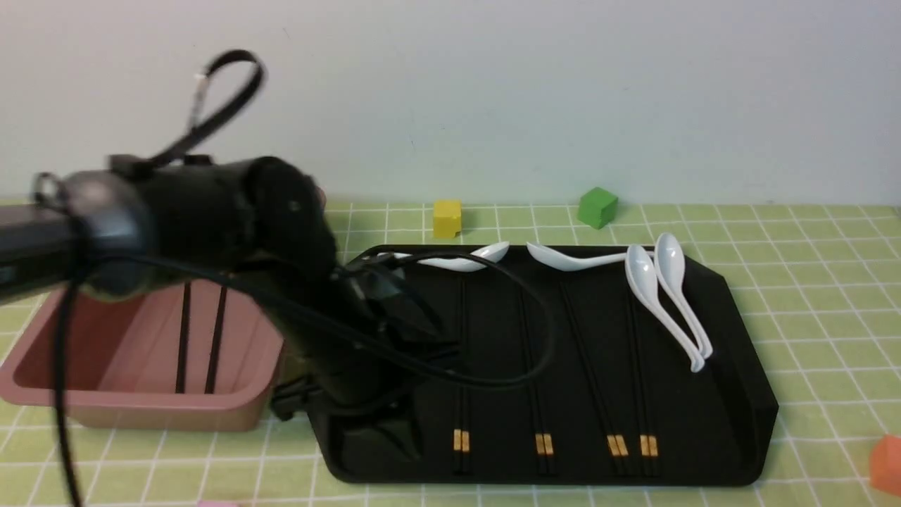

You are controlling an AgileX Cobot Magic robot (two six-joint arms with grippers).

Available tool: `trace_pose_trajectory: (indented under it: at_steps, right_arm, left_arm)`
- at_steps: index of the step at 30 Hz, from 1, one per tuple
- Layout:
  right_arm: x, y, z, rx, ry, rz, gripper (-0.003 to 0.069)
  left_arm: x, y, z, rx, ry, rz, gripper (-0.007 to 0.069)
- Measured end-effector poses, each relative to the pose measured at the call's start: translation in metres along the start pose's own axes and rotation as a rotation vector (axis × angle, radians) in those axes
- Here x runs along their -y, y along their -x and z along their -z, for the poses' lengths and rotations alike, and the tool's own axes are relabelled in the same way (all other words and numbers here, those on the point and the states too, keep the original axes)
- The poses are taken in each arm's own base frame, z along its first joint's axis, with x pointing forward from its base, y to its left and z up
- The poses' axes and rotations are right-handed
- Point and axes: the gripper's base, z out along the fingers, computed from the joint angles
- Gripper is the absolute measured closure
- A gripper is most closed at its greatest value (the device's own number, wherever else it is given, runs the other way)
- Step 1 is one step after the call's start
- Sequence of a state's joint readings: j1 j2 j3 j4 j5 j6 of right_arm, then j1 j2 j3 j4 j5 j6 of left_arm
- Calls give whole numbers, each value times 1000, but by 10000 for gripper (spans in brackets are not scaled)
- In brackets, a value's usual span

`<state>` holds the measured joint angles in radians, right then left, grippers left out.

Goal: On green tablecloth take chopsticks from black tray and put them in box.
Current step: 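Reach over to the black tray and grasp a pair of chopsticks with the left gripper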

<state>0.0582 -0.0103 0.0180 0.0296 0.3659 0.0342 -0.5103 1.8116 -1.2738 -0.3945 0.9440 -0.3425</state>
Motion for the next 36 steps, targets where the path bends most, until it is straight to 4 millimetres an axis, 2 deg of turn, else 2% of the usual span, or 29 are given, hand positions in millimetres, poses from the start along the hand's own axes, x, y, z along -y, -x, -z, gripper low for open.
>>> trace_pose_trajectory:
  at_steps: [3,6,10,17,21,25,36]
  right_arm:
    - [0,0,0,0,0,0,419]
    - [0,0,0,0,0,0,419]
    - [0,0,0,0,0,0,419]
    - [0,0,0,0,0,0,419]
    - [0,0,0,0,0,0,419]
    - [0,0,0,0,0,0,419]
    - [0,0,0,0,0,0,419]
  left_arm:
    - [18,17,-18,4,40,-24,632]
    - [30,28,-23,38,62,-53,613]
    - [44,41,-30,88,93,-75,550]
    - [44,53,-49,141,128,-82,393]
    - [42,57,-59,155,126,-83,327]
    - [39,59,-70,142,138,-80,315]
    - [37,61,-78,137,152,-84,319]
